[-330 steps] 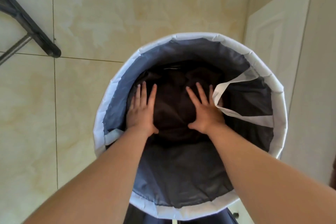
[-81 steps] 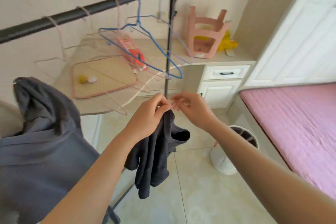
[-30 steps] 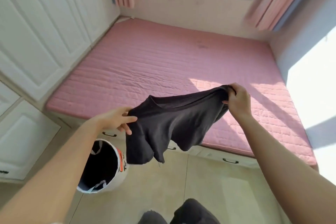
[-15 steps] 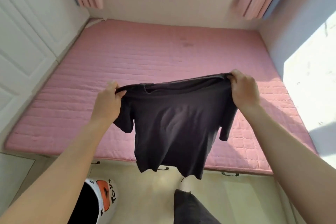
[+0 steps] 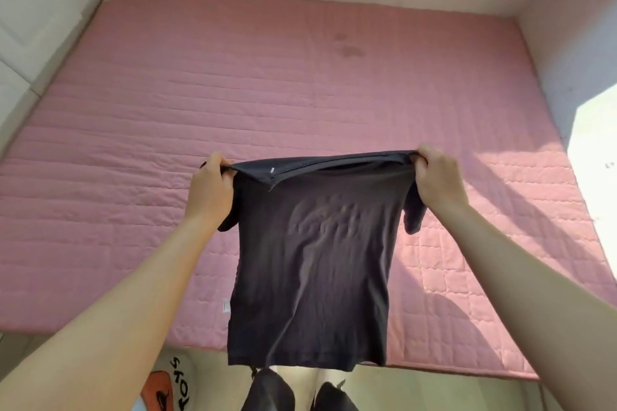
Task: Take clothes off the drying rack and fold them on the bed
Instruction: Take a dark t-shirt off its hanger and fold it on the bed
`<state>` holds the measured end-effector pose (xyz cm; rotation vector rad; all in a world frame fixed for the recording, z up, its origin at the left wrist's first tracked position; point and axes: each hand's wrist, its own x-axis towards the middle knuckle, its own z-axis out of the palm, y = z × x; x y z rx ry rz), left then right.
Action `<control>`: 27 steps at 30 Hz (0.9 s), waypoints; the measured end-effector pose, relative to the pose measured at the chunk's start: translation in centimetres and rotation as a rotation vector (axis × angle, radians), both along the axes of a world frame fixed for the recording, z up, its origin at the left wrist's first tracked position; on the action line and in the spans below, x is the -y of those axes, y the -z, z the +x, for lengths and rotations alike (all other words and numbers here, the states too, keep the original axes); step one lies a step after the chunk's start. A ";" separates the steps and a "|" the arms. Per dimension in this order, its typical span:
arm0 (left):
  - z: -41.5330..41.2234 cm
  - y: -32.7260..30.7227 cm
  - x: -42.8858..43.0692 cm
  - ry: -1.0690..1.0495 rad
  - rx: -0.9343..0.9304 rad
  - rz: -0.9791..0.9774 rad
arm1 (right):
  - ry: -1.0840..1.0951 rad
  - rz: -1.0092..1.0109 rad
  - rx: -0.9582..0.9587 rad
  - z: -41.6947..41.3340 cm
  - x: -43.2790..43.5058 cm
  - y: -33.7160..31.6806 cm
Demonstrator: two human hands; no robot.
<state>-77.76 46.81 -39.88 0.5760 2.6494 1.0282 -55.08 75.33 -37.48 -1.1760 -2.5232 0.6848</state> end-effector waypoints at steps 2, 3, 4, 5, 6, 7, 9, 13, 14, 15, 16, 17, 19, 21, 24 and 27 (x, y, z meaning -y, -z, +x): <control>-1.9 2.1 -1.5 0.033 0.027 -0.022 | 0.038 -0.023 0.027 -1.4 -1.1 2.6; -3.3 4.0 -2.6 0.049 0.042 -0.033 | 0.065 -0.043 0.038 -2.5 -2.0 4.9; -4.1 5.4 -3.2 0.063 0.054 -0.036 | 0.080 -0.052 0.047 -3.1 -2.6 6.6; -5.2 7.3 -4.1 0.073 0.065 -0.041 | 0.092 -0.048 0.050 -3.8 -3.3 8.6; -5.9 8.7 -4.7 0.075 0.076 -0.044 | 0.102 -0.046 0.046 -4.3 -3.8 10.3; -6.6 10.3 -5.4 0.078 0.086 -0.049 | 0.117 -0.062 0.047 -4.8 -4.2 11.7; -8.1 14.0 -7.1 0.091 0.100 -0.068 | 0.159 -0.094 0.140 -5.7 -5.4 15.1; -10.8 20.2 -10.5 0.083 0.150 -0.063 | 0.321 -0.374 0.274 -7.5 -7.4 20.9; -11.4 21.2 -11.2 0.060 0.170 -0.054 | 0.390 -0.536 0.193 -8.0 -7.6 21.8; -11.9 22.2 -12.1 0.030 0.186 -0.040 | 0.465 -0.689 0.100 -8.7 -7.7 22.6; -12.4 23.0 -12.9 -0.009 0.196 -0.023 | 0.505 -0.788 0.012 -9.4 -7.9 23.4; -13.1 23.8 -13.8 -0.057 0.206 -0.008 | 0.511 -0.836 -0.069 -10.2 -8.5 24.3; -14.6 24.5 -15.3 -0.152 0.239 0.001 | 0.471 -0.841 -0.211 -11.7 -10.0 25.1; -16.5 24.9 -16.5 -0.197 0.248 -0.027 | 0.436 -0.804 -0.277 -13.1 -11.6 25.4; -19.0 24.1 -18.4 -0.215 0.238 0.007 | 0.414 -0.746 -0.323 -15.3 -13.9 24.5; -20.7 22.6 -20.4 -0.169 0.101 0.011 | 0.358 -0.699 -0.381 -17.8 -15.6 23.8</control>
